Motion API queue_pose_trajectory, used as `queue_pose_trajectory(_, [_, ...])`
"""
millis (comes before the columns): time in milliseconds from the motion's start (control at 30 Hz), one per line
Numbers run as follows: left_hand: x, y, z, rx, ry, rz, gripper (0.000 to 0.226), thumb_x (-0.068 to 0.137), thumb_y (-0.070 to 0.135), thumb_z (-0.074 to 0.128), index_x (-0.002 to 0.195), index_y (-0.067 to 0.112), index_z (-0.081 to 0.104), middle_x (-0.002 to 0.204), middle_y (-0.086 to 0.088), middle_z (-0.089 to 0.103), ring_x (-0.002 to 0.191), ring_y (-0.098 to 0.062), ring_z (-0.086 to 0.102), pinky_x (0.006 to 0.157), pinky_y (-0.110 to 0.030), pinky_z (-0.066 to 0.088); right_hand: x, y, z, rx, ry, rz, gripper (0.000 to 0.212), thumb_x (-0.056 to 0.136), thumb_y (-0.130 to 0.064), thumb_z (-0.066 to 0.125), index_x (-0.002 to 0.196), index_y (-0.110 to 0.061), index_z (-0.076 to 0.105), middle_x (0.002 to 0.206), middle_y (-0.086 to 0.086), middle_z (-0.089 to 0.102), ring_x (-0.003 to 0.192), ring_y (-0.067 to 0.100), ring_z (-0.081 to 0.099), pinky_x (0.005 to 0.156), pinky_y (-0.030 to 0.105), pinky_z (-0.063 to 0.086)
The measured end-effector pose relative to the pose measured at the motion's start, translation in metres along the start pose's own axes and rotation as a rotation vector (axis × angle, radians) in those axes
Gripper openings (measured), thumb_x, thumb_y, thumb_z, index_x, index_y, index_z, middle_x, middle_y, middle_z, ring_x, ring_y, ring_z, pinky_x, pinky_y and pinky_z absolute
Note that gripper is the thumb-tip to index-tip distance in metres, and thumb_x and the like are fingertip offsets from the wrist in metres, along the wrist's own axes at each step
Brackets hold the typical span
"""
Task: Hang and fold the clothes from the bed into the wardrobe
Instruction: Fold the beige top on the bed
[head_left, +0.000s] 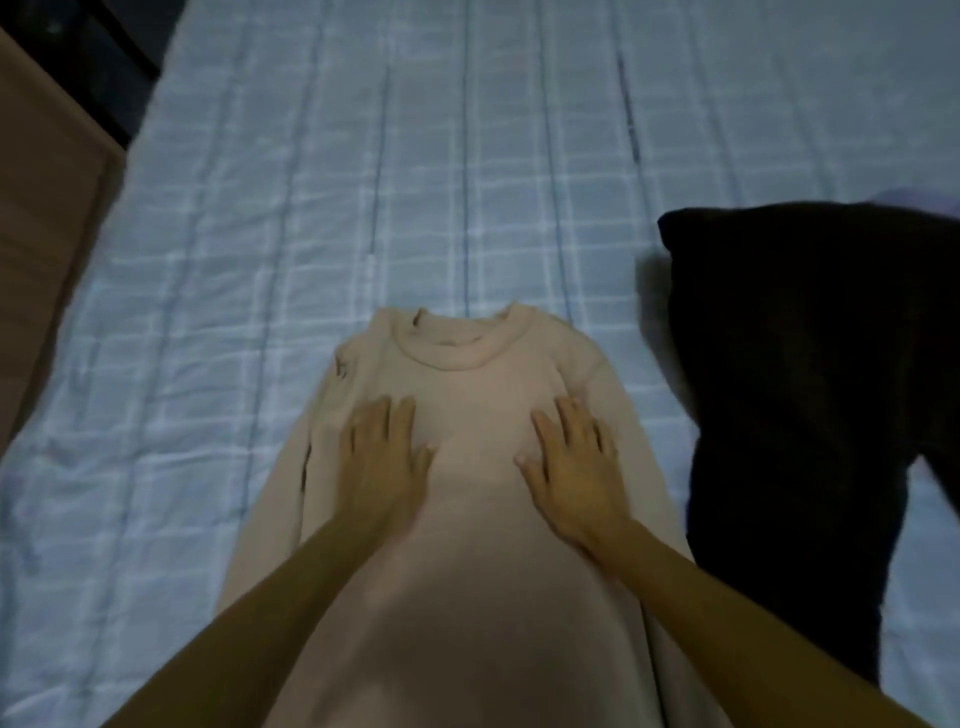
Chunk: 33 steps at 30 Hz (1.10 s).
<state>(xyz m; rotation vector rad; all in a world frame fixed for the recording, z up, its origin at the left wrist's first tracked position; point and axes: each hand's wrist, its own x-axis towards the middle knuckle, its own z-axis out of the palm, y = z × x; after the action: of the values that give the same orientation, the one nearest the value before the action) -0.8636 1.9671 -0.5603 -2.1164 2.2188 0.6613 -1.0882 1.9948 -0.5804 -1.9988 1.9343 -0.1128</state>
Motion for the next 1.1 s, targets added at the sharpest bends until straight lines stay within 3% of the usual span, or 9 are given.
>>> queue_pose_trajectory(200, [0.007,-0.018,0.035,0.173,0.019,0.067,0.066,0.093,0.059,0.012,0.151,0.026,0.010,0.157,-0.016,0.011,0.145,-0.032,0.007,0.116,-0.051,0.009,0.002,0.008,0.025,-0.072,0.027,0.019,0.064,0.093,-0.056,0.030,0.149,-0.026,0.022,0.158,0.009,0.013,0.146,0.027,0.009,0.116,0.043,0.004])
queue_pose_trajectory(400, [0.012,-0.016,0.046,0.211,0.080,0.042,0.062,0.094,0.053,0.024,0.150,0.026,0.019,0.155,-0.019,0.017,0.143,-0.035,0.011,0.113,-0.053,0.011,0.005,0.007,0.031,-0.125,0.030,0.035,0.065,0.092,-0.056,0.032,0.149,-0.026,0.023,0.158,0.010,0.014,0.145,0.029,0.012,0.116,0.046,0.010])
queue_pose_trajectory(500, [0.004,-0.021,0.028,0.049,0.171,0.063,0.051,0.095,0.042,0.031,0.139,0.016,0.039,0.143,-0.018,0.039,0.132,-0.034,0.032,0.110,-0.050,0.020,0.003,0.003,0.025,-0.168,0.002,0.050,0.063,0.092,-0.055,0.033,0.148,-0.026,0.026,0.157,0.011,0.017,0.144,0.030,0.015,0.115,0.045,0.011])
queue_pose_trajectory(633, [-0.032,-0.066,-0.001,-0.163,0.454,-0.302,0.043,0.087,0.023,0.049,0.125,0.004,0.047,0.127,-0.021,0.046,0.116,-0.036,0.040,0.098,-0.046,0.025,0.005,-0.010,0.017,-0.260,-0.042,0.120,0.063,0.091,-0.051,0.031,0.144,-0.018,0.035,0.153,0.018,0.026,0.141,0.035,0.021,0.114,0.050,0.016])
queue_pose_trajectory(700, [-0.055,-0.093,-0.006,-0.187,0.331,-0.474,0.045,0.087,0.025,0.052,0.125,0.002,0.047,0.123,-0.024,0.048,0.113,-0.040,0.044,0.094,-0.049,0.031,0.006,-0.028,0.013,-0.279,-0.063,0.171,0.058,0.090,-0.042,0.036,0.140,-0.011,0.037,0.151,0.022,0.027,0.141,0.039,0.020,0.113,0.054,0.014])
queue_pose_trajectory(800, [-0.071,-0.111,-0.012,-0.268,0.109,-0.365,0.031,0.093,0.030,0.051,0.113,0.007,0.051,0.102,-0.013,0.058,0.094,-0.033,0.055,0.080,-0.042,0.045,0.000,-0.065,0.012,-0.251,-0.028,0.056,0.051,0.082,-0.021,0.044,0.130,-0.005,0.046,0.146,0.026,0.034,0.138,0.043,0.025,0.110,0.061,0.019])
queue_pose_trajectory(867, [-0.071,-0.117,-0.019,-0.365,0.068,-0.303,0.013,0.095,0.024,0.046,0.094,0.011,0.049,0.085,-0.009,0.059,0.080,-0.030,0.060,0.067,-0.036,0.045,-0.011,-0.092,0.019,-0.184,-0.077,-0.100,0.053,0.083,-0.026,0.044,0.133,-0.009,0.047,0.147,0.023,0.035,0.138,0.041,0.027,0.111,0.058,0.019])
queue_pose_trajectory(967, [-0.062,-0.135,-0.041,-0.356,0.229,-0.334,0.012,0.095,0.016,0.044,0.084,0.012,0.048,0.078,-0.020,0.059,0.079,-0.040,0.060,0.064,-0.036,0.041,-0.028,-0.124,0.034,-0.147,-0.226,-0.149,0.062,0.093,-0.048,0.024,0.148,-0.020,0.027,0.157,0.012,0.017,0.145,0.030,0.012,0.116,0.049,0.008])
queue_pose_trajectory(1100, [-0.049,-0.179,-0.080,-0.267,0.388,-0.533,0.024,0.096,0.019,0.041,0.107,0.010,0.062,0.109,-0.026,0.062,0.102,-0.043,0.056,0.083,-0.042,0.044,-0.036,-0.129,0.049,-0.165,-0.277,-0.071,0.061,0.099,-0.050,0.020,0.152,-0.027,0.001,0.159,0.007,-0.011,0.146,0.025,-0.012,0.117,0.046,-0.007])
